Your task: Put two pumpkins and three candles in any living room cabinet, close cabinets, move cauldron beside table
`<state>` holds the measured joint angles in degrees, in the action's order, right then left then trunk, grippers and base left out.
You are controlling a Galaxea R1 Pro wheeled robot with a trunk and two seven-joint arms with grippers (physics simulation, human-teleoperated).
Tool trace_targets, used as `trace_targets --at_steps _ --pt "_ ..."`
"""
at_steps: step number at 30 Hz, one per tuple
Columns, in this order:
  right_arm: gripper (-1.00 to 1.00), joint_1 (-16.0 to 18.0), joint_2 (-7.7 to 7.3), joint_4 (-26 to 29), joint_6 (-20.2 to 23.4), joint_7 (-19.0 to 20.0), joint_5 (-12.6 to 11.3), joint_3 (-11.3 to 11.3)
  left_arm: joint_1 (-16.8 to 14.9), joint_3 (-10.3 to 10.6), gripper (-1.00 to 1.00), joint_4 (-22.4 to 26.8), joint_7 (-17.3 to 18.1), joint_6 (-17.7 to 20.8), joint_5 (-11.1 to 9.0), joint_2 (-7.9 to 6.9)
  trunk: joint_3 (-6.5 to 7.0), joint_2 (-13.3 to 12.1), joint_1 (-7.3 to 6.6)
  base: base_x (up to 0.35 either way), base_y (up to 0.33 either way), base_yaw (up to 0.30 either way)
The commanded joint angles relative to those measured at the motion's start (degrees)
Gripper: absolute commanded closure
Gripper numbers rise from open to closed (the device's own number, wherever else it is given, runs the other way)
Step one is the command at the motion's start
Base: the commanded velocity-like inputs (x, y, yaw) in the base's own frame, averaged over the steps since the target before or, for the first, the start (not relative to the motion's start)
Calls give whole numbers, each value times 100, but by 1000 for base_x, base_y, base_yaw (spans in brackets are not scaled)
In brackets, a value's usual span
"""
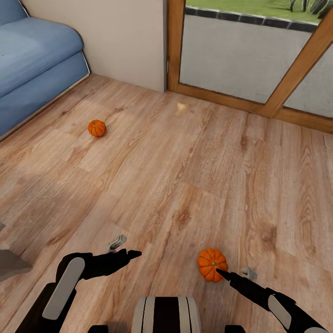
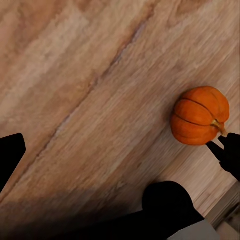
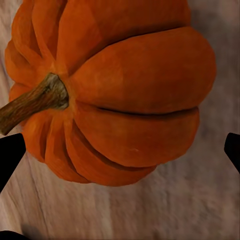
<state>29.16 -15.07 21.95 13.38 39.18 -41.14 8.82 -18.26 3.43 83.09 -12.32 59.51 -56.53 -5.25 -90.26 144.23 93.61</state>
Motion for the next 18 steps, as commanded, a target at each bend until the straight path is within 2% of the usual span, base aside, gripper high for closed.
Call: trace_targets --at_steps 1,18 --pt "-100 2 -7 3 43 3 -60 23 -2 8 -100 5 -60 8 -60 -3 -3 1 -1 61 0 0" --pt "-100 2 -5 3 34 -4 -60 23 -2 12 -100 5 -60 6 -60 6 -3 1 -1 43 3 0"
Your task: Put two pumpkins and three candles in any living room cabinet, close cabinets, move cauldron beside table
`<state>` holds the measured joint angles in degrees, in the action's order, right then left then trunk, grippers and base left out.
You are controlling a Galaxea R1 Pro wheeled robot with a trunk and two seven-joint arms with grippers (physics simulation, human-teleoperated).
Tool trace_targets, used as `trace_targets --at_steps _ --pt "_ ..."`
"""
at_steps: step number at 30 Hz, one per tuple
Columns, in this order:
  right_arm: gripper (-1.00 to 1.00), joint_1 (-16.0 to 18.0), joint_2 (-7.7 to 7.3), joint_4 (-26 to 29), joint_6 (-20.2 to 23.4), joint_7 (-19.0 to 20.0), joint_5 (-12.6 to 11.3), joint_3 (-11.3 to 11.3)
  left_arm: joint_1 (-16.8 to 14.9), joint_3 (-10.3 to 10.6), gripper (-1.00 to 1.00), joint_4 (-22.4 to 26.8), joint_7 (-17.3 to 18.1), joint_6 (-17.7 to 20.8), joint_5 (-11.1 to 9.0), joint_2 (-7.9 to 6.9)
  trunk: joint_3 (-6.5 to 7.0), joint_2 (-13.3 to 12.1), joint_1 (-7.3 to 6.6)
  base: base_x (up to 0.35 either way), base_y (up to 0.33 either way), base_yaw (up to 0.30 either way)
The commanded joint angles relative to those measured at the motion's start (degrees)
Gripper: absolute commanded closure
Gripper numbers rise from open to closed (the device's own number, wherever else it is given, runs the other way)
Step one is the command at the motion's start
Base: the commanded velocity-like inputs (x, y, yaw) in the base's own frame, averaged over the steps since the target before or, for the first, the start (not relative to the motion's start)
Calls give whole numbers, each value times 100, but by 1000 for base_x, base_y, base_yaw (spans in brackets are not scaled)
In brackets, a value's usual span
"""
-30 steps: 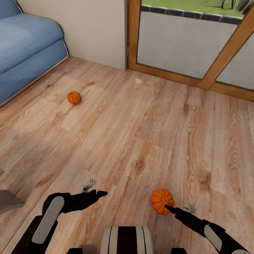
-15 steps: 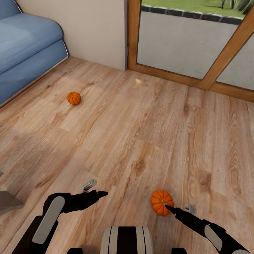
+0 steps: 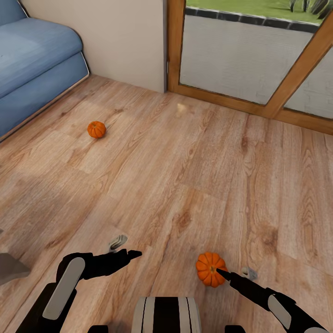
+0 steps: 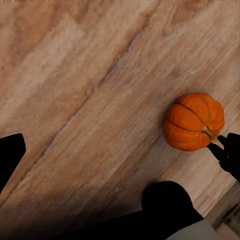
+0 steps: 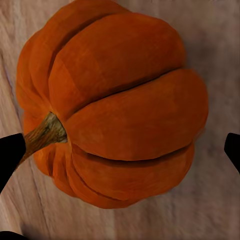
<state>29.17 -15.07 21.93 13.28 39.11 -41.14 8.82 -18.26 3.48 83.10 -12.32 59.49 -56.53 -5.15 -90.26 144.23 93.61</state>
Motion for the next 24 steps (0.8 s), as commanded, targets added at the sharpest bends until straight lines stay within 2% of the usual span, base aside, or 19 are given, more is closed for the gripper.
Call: trace_targets --at_steps 1,14,24 --pt "-100 1 -5 4 43 2 -60 23 -2 9 -100 5 -60 7 -60 -1 -3 1 -1 16 15 0" --pt "-100 1 -11 4 41 0 -60 23 -2 2 -100 5 -60 10 -60 -1 -3 1 -1 2 52 0" --pt "-100 1 -14 4 34 0 -60 23 -2 -5 -100 5 -60 10 -60 -4 -136 9 15 0 0 0"
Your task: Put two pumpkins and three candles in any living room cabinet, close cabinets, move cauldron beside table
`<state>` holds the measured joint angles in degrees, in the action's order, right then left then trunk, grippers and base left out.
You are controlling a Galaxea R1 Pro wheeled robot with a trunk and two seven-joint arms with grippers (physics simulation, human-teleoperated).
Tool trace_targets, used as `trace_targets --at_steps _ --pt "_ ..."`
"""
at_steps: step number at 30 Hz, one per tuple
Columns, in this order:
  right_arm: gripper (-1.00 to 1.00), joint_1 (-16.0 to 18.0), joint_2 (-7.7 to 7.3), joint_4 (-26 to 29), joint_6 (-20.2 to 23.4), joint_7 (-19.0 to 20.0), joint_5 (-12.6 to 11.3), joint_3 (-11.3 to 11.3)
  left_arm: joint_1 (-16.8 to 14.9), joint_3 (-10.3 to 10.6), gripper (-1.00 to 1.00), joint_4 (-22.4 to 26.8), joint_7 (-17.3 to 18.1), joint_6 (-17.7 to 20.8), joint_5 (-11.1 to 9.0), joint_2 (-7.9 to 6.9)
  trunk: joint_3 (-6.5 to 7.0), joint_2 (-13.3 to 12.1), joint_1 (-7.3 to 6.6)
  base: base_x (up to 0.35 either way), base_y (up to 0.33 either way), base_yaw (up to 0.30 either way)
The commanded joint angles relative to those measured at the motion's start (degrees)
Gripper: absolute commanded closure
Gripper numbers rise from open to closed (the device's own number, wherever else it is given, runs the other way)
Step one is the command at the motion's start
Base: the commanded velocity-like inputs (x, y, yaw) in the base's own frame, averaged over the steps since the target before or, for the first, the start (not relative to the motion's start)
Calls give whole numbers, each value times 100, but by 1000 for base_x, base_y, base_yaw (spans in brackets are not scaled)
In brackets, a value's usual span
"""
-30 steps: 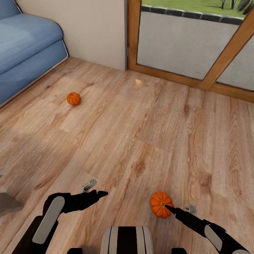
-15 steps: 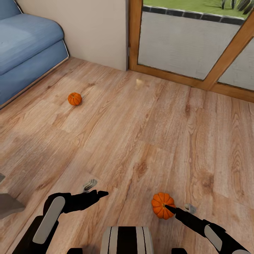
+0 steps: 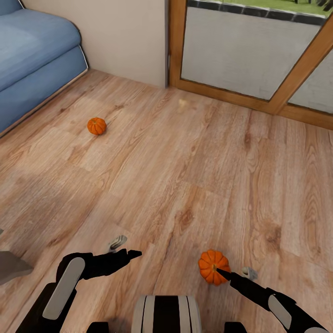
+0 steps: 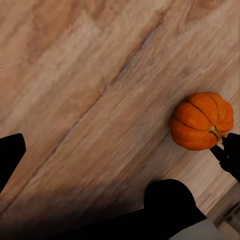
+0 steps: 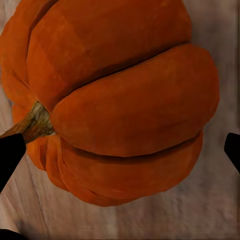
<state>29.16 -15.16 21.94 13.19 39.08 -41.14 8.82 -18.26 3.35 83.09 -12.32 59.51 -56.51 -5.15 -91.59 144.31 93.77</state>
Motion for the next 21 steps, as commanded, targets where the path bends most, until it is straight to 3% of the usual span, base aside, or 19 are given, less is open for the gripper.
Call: trace_targets --at_steps 1,6,21 --pt "-100 2 -5 4 43 3 -62 23 -2 7 -100 5 -60 8 -62 -4 -26 3 1 0 0 0" --pt "-100 2 -5 4 43 3 -67 24 -2 8 -100 5 -60 8 -62 -1 -92 7 9 0 0 0" --pt "-100 2 -5 4 43 3 -70 23 -2 16 -100 9 -60 -1 -62 4 -92 7 9 27 0 0"
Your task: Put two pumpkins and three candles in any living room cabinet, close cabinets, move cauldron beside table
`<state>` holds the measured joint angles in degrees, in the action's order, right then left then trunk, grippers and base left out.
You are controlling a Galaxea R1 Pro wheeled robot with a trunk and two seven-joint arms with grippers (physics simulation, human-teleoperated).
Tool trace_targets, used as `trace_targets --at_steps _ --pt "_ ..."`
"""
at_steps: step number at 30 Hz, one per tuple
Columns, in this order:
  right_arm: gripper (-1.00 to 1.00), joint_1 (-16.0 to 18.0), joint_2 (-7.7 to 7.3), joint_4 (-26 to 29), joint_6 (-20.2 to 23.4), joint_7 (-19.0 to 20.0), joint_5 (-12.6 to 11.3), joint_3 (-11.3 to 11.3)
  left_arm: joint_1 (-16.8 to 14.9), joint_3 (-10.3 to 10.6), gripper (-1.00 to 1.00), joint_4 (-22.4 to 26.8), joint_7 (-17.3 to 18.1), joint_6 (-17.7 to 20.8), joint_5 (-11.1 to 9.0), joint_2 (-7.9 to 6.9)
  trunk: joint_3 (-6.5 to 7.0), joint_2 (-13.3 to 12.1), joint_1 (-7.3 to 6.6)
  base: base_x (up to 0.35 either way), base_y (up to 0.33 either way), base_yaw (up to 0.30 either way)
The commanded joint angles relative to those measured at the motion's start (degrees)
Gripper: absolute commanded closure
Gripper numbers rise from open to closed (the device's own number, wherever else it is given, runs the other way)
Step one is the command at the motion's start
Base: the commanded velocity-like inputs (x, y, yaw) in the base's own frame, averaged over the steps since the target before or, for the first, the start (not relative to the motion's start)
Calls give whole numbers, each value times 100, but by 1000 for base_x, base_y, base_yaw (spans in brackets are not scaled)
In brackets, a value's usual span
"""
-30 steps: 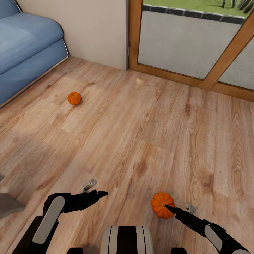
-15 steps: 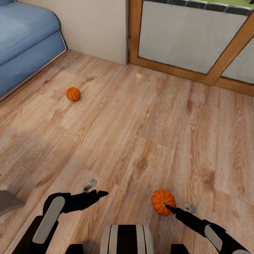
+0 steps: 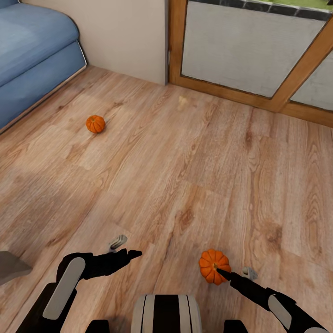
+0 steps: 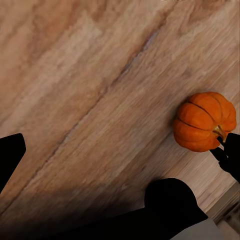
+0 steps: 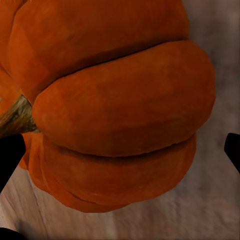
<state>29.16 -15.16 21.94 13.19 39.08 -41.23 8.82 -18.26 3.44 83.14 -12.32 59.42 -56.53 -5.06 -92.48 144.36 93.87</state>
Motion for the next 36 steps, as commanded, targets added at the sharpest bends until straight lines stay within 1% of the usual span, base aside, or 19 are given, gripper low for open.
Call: trace_targets --at_steps 1,4,9,12,21,36 --pt "-100 1 -2 4 43 3 -60 23 -2 8 -100 7 -60 8 -60 -4 -3 1 -1 65 0 0" --pt "-100 1 3 4 43 3 -59 23 -2 19 -100 2 -60 8 -60 -3 -3 1 -1 68 0 0" --pt "-100 1 5 4 43 3 -57 22 -2 197 -100 1 -60 -1 -52 -8 -3 1 -1 11 0 0" --pt "-100 1 18 4 43 3 -55 23 -2 221 -100 2 -60 -1 -51 -4 -3 1 -1 1 0 0" --pt "-100 1 38 4 43 0 -52 23 -2 227 -100 5 -60 -1 -51 -12 -3 1 -1 0 72 0" --pt "-100 1 39 4 43 -1 -52 23 -2 213 -100 3 -60 -1 -51 -12 -3 1 -1 0 3 0"
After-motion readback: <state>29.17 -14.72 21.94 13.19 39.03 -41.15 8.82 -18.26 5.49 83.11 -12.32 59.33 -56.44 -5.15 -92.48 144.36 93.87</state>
